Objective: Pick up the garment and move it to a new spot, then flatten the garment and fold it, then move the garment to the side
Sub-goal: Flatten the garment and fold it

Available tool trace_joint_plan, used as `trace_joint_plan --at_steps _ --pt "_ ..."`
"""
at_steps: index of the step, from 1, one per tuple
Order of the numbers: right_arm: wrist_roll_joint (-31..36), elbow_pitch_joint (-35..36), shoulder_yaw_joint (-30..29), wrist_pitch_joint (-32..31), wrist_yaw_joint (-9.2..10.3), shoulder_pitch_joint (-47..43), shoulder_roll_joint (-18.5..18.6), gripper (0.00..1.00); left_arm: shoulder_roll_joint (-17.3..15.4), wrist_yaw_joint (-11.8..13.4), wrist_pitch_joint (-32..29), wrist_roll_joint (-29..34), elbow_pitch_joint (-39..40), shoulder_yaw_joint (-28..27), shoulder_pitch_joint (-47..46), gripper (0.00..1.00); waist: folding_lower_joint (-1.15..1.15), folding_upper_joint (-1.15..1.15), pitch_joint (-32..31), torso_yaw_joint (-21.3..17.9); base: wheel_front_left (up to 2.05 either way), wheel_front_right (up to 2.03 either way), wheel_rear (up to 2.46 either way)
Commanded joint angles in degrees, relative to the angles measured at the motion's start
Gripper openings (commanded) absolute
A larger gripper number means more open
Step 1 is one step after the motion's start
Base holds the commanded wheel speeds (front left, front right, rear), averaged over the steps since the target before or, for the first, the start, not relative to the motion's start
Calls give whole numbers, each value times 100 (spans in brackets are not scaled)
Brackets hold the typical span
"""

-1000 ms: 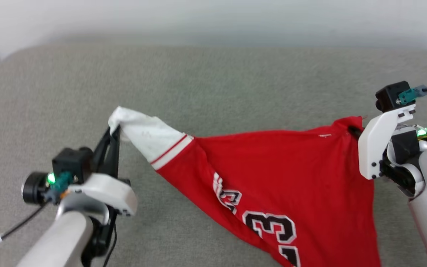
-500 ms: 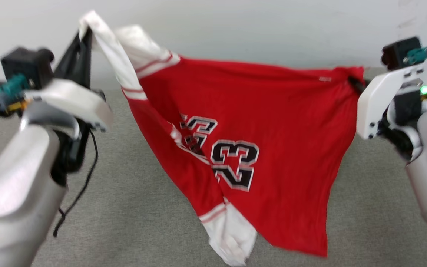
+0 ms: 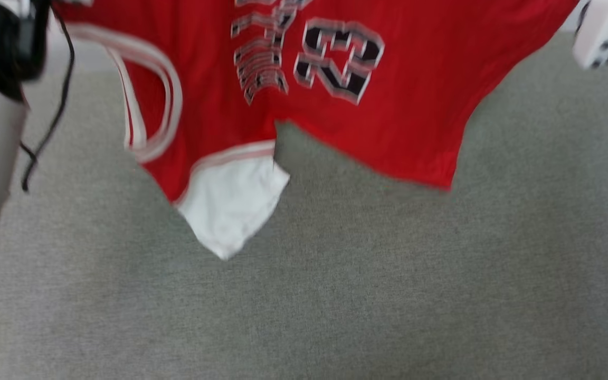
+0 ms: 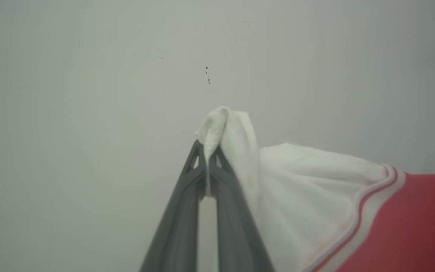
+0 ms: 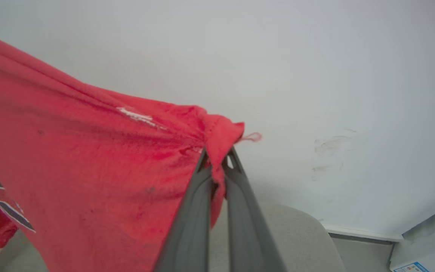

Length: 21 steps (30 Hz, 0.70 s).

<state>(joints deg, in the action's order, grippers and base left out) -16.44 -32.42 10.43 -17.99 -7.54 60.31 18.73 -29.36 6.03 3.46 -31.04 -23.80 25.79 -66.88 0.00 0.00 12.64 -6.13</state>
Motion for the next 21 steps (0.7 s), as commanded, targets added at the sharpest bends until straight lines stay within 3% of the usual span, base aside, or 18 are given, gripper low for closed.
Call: trace_joint_plan --at_steps 1,11,21 --pt "56 -10 -75 119 10 223 64 0 -7 -27 25 61 -84 -17 -268 0 0 0 424 -3 0 0 0" --pt "535 -35 -584 947 11 1700 97 0 74 -128 352 383 -676 -87 -2102 0 0 0 1607 10 0 0 0" --pt "763 -332 -471 1630 10 2700 -41 0 131 -274 662 403 -1322 -171 -3126 0 0 0 2472 -54 0 0 0"
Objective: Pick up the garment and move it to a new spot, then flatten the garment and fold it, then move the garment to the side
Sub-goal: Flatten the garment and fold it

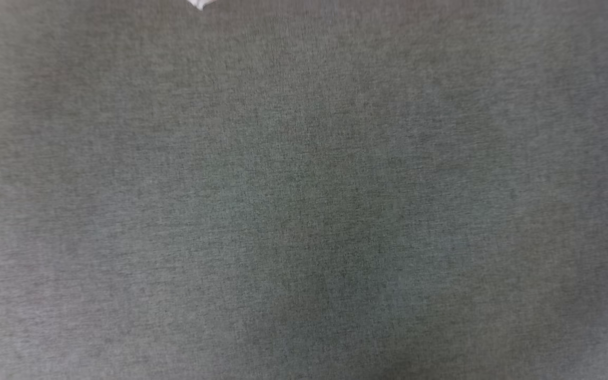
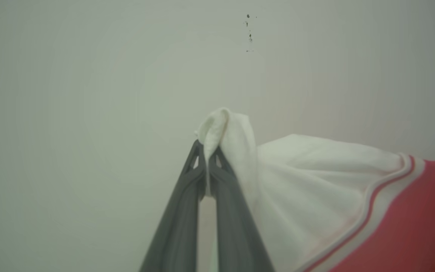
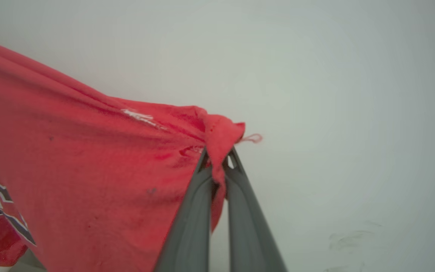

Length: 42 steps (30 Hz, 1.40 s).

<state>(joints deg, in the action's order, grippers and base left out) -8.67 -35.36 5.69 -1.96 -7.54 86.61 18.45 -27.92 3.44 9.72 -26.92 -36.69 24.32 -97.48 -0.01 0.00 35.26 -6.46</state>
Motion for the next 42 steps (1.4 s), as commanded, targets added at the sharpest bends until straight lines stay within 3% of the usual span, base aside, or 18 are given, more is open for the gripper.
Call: trace_joint_plan --at_steps 1,14,21,27,33,42 --pt "-25 -98 25 79 10 122 -28 0 2 -29 59 -12 -108 -17 -111 0 1 0 278 -21 0 0 0" --pt "-253 -1137 606 501 10 410 -379 0 324 -449 351 -254 -1495 41 -30 0 1 0 678 47 0 0 0" --pt "-512 -1582 1088 840 9 -144 -373 0 572 -747 522 -539 -2042 -72 600 0 1 0 248 213 0 0 0" --pt "-882 -1535 1470 1077 9 -1114 -205 0 651 -924 554 -712 -1867 -210 1744 0 1 0 -382 341 0 0 0" --pt "-1223 -1311 1659 1126 10 -2428 -5 0 597 -826 546 -746 -1019 -530 3627 0 1 0 -1242 413 0 0 0" --pt "-1417 -496 1472 820 12 -4550 251 0 318 -277 362 -970 430 -723 6513 0 1 0 -2329 457 0 0 0"
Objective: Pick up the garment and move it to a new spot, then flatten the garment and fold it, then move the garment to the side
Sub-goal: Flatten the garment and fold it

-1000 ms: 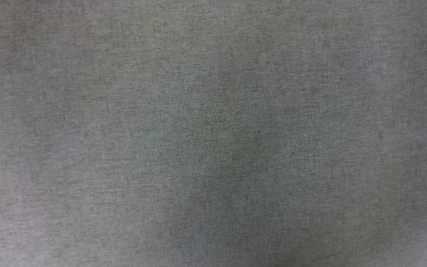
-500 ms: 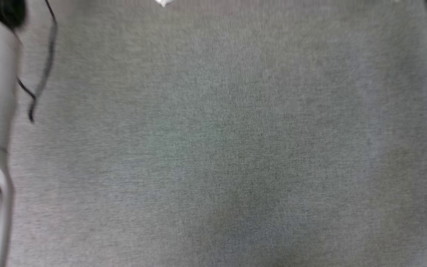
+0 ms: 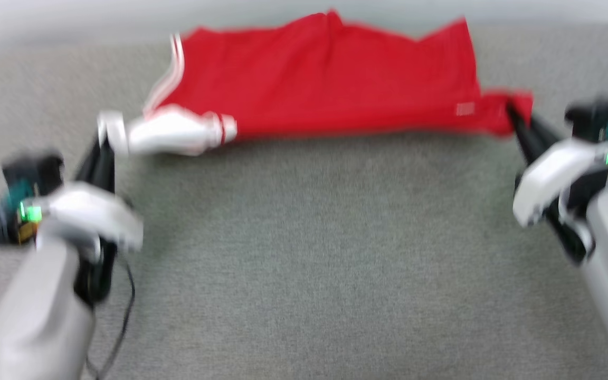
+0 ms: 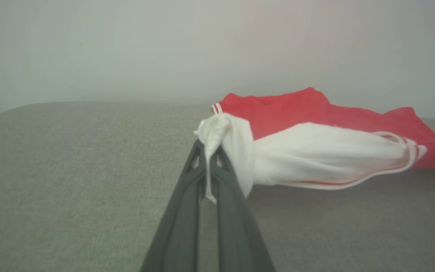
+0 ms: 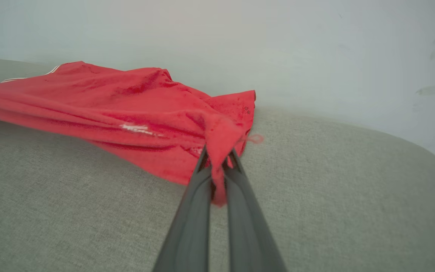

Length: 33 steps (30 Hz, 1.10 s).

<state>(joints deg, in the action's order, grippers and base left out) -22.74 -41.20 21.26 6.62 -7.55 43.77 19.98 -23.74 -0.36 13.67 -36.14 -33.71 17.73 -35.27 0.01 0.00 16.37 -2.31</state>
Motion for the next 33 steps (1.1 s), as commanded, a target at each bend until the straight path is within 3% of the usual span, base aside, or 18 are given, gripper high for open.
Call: trace_joint_plan --at_steps 1,10,17,22,27,33 --pt "-14 232 -148 -108 13 -531 113 0 -147 191 -115 -81 337 -74 592 0 -1 0 -532 51 0 0 0" --pt "370 1761 -975 -563 15 -2617 37 0 -372 977 -675 -497 2047 -351 2696 0 -1 0 -1115 100 0 0 0" --pt "815 3273 -1779 -1262 14 -4320 -448 0 -496 1494 -1085 -638 3195 -382 3925 0 -1 0 -1445 137 0 0 0" --pt "839 4124 -2112 -1878 14 -5059 -741 0 -629 1787 -1324 -656 3887 -435 4387 0 -1 0 -1512 134 0 0 0" --pt "742 4387 -2070 -2280 12 -5007 -774 0 -575 1712 -1372 -621 4032 -342 4021 0 -1 0 -1368 128 0 0 0" --pt "638 3849 -1866 -2306 11 -4257 -635 0 -418 1367 -1377 -496 3425 -60 3046 0 -1 0 -968 37 0 0 0"
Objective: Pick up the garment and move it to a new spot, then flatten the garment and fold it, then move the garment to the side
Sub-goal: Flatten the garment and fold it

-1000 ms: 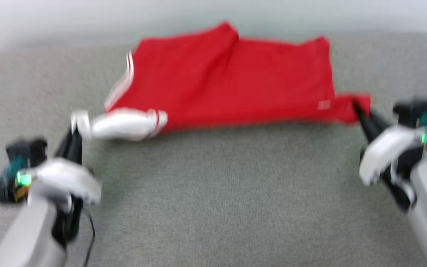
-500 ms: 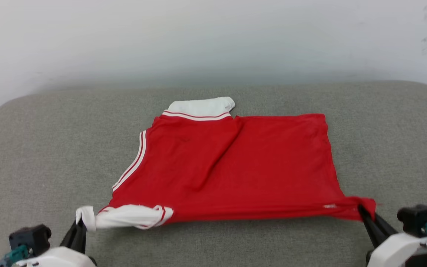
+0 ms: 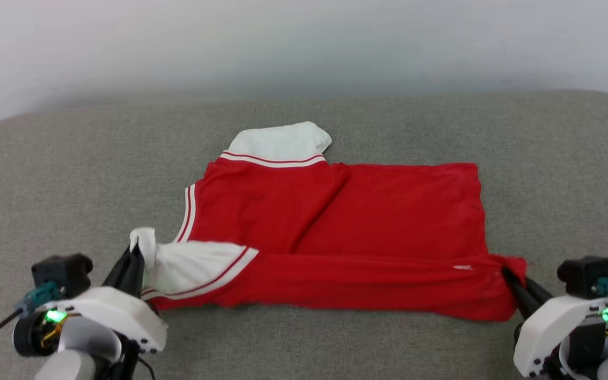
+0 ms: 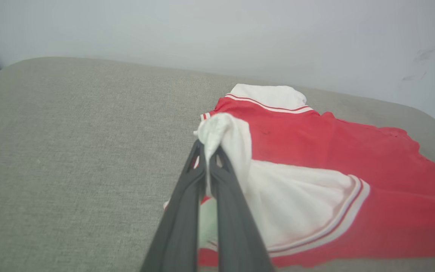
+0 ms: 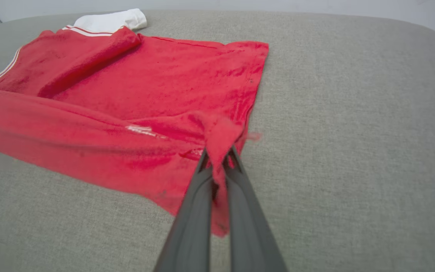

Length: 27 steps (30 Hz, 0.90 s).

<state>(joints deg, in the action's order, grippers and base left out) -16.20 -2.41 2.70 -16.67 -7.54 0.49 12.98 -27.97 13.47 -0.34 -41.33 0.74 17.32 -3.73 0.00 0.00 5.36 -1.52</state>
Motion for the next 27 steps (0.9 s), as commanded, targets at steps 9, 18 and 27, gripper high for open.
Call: trace_joint_plan --at_steps 9,18,27 --pt "-333 -1341 477 321 9 1377 144 0 310 -544 -56 -18 -1409 266 -1366 0 0 0 717 -149 0 0 0" --pt "-587 -2660 1192 644 9 2092 198 38 595 -955 -412 -229 -2689 511 -1897 86 0 0 949 -168 0 0 0" --pt "-690 -2970 1357 1700 9 1969 325 100 732 -1072 -12 -363 -3249 394 -1902 100 0 0 547 -90 0 0 0"
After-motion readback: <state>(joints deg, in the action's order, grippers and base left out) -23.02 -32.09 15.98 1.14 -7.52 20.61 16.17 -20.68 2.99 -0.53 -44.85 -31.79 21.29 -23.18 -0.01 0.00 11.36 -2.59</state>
